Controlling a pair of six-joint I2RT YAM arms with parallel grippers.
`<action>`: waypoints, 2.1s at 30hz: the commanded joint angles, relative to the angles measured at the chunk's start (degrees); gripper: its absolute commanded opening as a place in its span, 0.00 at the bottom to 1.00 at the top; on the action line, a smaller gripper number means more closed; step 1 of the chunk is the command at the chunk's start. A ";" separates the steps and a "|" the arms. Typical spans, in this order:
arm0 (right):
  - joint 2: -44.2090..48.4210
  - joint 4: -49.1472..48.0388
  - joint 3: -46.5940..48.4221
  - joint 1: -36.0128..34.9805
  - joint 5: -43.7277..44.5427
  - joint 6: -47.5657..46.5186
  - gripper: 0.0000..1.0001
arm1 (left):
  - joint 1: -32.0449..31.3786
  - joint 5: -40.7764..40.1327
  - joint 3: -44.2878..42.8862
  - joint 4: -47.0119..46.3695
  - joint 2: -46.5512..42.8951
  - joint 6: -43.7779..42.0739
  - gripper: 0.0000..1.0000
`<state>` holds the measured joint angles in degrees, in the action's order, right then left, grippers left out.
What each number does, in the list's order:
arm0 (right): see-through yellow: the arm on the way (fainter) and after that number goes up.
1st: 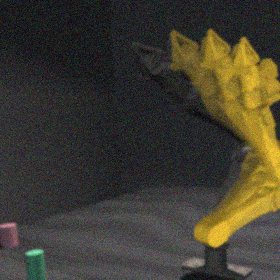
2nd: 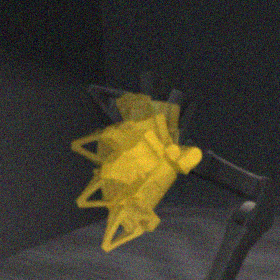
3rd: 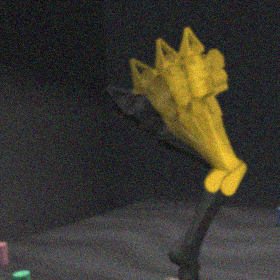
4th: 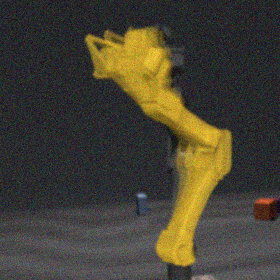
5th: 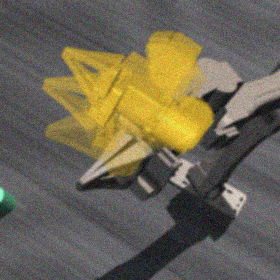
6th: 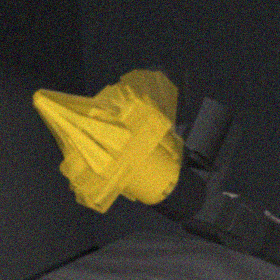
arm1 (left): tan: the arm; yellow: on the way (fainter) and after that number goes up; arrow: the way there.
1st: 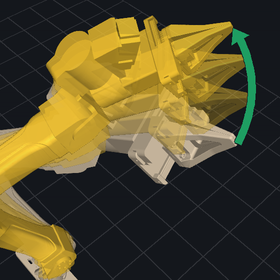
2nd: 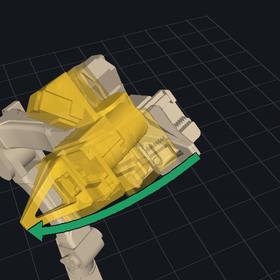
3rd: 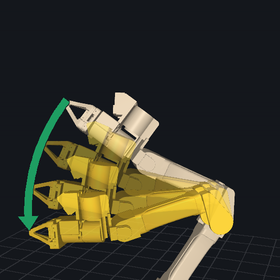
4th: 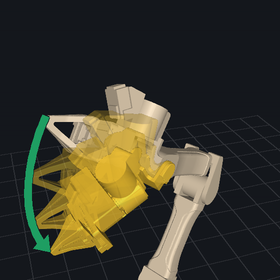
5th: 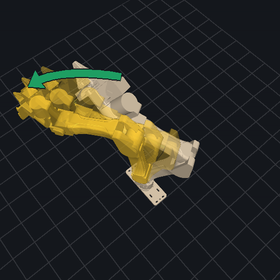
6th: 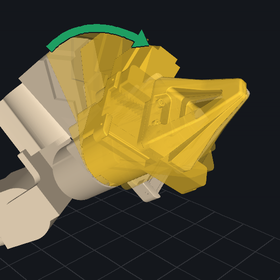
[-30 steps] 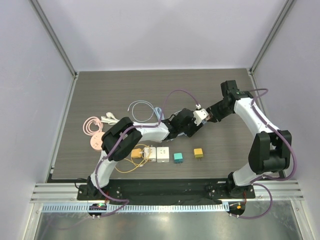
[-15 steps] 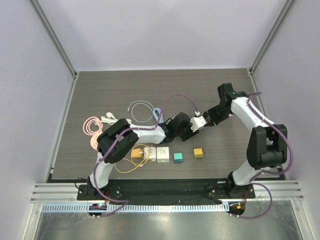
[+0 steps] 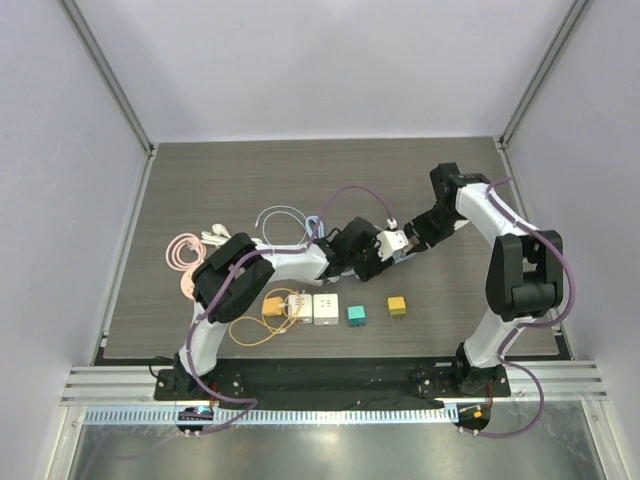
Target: Pull the plug off the socket
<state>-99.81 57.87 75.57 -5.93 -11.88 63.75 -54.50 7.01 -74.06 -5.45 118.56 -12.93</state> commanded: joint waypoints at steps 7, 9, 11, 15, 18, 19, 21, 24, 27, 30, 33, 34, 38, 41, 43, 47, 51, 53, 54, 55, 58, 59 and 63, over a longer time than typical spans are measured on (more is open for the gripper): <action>16.04 -12.07 -13.68 -0.22 -3.06 -4.96 0.01 | 1.68 17.51 -3.19 11.69 0.70 -0.17 0.00; 17.10 -13.38 -14.05 -0.13 -2.72 -3.37 0.01 | 1.59 17.60 -3.90 12.04 0.97 0.36 0.00; 14.49 -14.09 -10.30 -0.04 -1.49 -0.57 0.01 | 0.89 16.38 -3.72 11.35 0.88 0.89 0.00; 4.66 -16.03 0.17 1.36 -3.41 3.92 0.01 | -2.71 10.93 -3.63 10.21 1.06 0.88 0.00; -0.37 -16.03 6.33 1.36 -4.73 5.94 0.01 | -3.86 10.75 -2.32 8.54 0.97 1.76 0.00; -0.99 -16.03 6.87 1.54 -5.17 6.04 0.01 | -4.03 10.66 -2.05 8.36 0.97 1.68 0.00; -1.70 -15.77 6.70 2.50 -7.19 5.87 0.01 | -3.95 10.49 -1.52 8.00 0.88 1.24 0.00; 0.31 -14.27 4.86 2.77 -7.72 4.03 0.01 | -3.95 10.31 -1.26 8.35 0.71 0.45 0.00; 5.40 -13.75 1.51 2.42 -5.44 1.83 0.01 | -3.86 11.80 -1.61 9.66 0.88 -0.34 0.00; 10.15 -9.97 0.38 0.41 -0.27 -1.95 0.01 | -3.33 13.29 -2.31 11.33 1.23 -0.69 0.00; 15.51 -13.64 -5.15 -0.74 0.80 -1.17 0.01 | -2.54 15.23 -2.49 11.52 1.23 -0.69 0.00; 16.31 -14.96 -6.30 -0.75 2.02 -0.56 0.01 | -2.54 15.93 -2.40 11.60 1.23 -0.69 0.00; 11.59 -16.73 -1.85 -0.75 -0.06 1.29 0.01 | -2.54 18.13 -2.23 11.87 1.32 0.18 0.00; 5.25 -16.65 5.25 -0.75 -0.17 1.99 0.01 | -2.54 17.61 -2.66 11.78 1.41 0.19 0.00; 0.68 -16.30 8.70 -0.75 -0.77 2.43 0.01 | -2.54 17.34 -3.02 11.78 1.50 0.36 0.00; -5.04 -14.19 15.13 -0.39 -5.07 2.44 0.01 | -2.54 16.82 -3.19 11.61 1.32 0.54 0.00; -3.21 -13.22 13.21 -0.22 -5.70 1.47 0.01 | -2.54 16.11 -2.84 11.61 1.23 0.45 0.00; 0.83 -13.13 9.36 -0.13 -5.17 0.51 0.01 | -2.54 15.85 -2.49 11.61 0.97 0.45 0.00; 2.32 -13.22 7.59 -0.13 -4.74 0.24 0.01 | -2.45 15.76 -2.49 11.61 0.88 0.36 0.00; 3.82 -13.13 5.83 -0.13 -4.65 -0.20 0.01 | -2.45 15.76 -2.32 11.61 0.88 0.36 0.00; 10.67 -13.48 -1.20 -0.04 -3.59 -0.99 0.01 | -2.28 15.67 -2.31 11.61 0.88 0.45 0.00; 13.56 -13.48 -4.17 -0.04 -2.63 -1.25 0.01 | -2.28 15.76 -2.40 11.69 0.88 0.36 0.00; 19.63 -12.78 -9.29 3.02 1.24 -3.62 0.01 | -2.10 15.15 -2.75 11.61 0.18 1.59 0.01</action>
<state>-84.20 46.94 68.97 -5.28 -13.23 62.63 -57.19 20.03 -77.25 2.09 119.44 -12.05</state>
